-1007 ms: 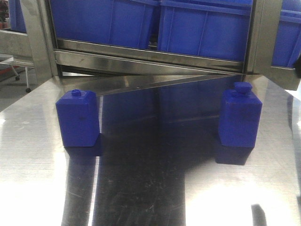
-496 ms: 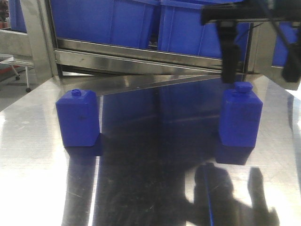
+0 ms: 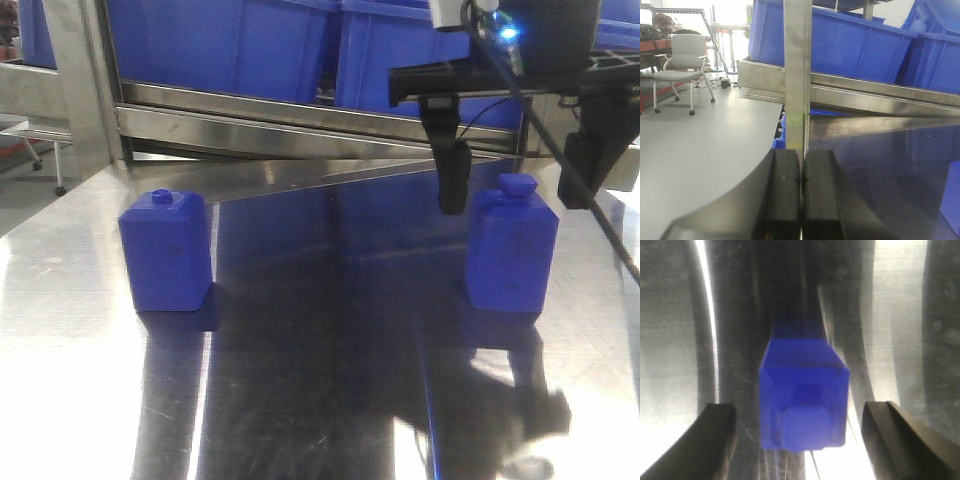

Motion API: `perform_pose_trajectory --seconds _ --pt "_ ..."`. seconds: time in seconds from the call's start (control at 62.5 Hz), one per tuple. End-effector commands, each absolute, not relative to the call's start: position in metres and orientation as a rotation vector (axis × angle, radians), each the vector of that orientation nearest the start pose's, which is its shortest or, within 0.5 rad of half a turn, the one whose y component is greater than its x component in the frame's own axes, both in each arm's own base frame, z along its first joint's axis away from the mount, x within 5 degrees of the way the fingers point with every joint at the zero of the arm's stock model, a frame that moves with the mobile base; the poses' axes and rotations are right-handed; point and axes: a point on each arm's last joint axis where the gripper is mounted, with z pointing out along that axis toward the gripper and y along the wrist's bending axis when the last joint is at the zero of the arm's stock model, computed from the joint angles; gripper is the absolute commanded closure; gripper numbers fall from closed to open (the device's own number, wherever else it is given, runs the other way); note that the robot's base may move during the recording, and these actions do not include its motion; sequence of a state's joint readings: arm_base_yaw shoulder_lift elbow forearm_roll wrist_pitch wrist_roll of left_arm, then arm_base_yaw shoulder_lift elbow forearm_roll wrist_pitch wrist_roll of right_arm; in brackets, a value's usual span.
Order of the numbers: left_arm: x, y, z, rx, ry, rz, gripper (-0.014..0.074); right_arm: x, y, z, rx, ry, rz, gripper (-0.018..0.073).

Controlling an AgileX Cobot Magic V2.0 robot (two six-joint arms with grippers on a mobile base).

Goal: Pick and sort blue part to right shelf
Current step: 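Lower the open right gripper over the blue part farther from the left arm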

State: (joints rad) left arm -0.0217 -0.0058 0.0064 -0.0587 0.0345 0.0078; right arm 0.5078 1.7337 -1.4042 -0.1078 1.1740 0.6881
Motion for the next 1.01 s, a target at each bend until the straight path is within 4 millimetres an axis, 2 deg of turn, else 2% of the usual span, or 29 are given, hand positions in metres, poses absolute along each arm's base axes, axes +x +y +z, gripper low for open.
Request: perform_pose_trajectory --seconds 0.0,0.16,0.288,0.512,0.736,0.991 --pt "0.055 -0.001 0.21 -0.032 1.429 -0.074 0.0473 0.312 0.158 0.284 0.227 2.881 0.059 -0.0028" --pt "0.055 -0.001 0.21 -0.032 1.429 -0.074 0.0473 0.318 0.154 0.277 0.259 2.897 0.055 -0.0028" --pt "0.055 -0.001 0.21 -0.032 1.429 -0.074 0.0473 0.32 0.153 0.276 0.21 2.879 0.069 -0.0028" --pt "0.055 -0.001 0.21 -0.032 1.429 -0.074 0.0473 0.319 0.149 0.261 0.219 2.895 0.067 -0.0028" --pt "0.055 -0.001 0.21 -0.032 1.429 -0.074 0.0473 0.32 0.151 0.257 0.216 2.891 0.086 -0.0022" --pt "0.055 -0.001 0.21 -0.032 1.429 -0.074 0.0473 0.322 0.153 0.252 0.214 2.908 0.095 0.0133"
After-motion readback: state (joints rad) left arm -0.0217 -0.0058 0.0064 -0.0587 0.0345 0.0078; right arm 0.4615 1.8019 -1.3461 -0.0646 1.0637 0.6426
